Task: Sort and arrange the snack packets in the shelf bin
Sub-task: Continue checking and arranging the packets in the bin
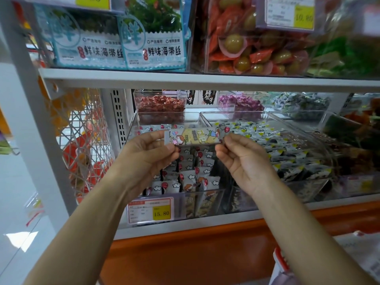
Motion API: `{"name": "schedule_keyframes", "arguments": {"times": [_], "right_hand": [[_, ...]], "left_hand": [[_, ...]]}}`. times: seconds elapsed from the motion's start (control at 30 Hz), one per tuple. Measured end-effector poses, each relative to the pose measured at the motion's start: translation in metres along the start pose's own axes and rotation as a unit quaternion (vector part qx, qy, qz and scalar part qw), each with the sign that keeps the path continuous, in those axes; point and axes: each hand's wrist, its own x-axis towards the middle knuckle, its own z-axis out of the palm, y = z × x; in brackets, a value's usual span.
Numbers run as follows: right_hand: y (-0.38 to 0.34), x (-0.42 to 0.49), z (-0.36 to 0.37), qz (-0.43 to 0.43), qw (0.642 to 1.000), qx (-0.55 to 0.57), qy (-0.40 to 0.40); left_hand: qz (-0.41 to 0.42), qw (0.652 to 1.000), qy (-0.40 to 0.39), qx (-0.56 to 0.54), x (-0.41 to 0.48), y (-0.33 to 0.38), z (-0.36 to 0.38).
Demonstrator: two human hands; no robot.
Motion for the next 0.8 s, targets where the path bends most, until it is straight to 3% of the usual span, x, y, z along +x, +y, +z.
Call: {"name": "schedule_keyframes", "arguments": {"times": [0.13, 0.27, 0.57, 0.8], "right_hand": [[0.0017, -0.0003, -0.002, -0.051, 0.995, -0.09, 0.005], [0.0023, -0.003, -0.0018, -0.121, 0.969, -0.215, 0.0], [0.0053, -0.0055, 0.0001, -0.161, 0.938, -0.297, -0.075], [0.0047, -0.004, 0.0013, -0.177, 0.938, -0.296, -0.036]], "left_hand": [[0.028, 0.991, -0.008, 0.13, -0.0021, -0.0014, -0.0002], [0.08, 0.952, -0.019, 0.294, -0.0055, -0.0034, 0.0018], [0.079, 0.962, 0.007, 0.261, -0.0046, -0.0053, 0.0026], [0.078, 0.95, -0.005, 0.302, -0.0067, -0.0026, 0.0046]]}}
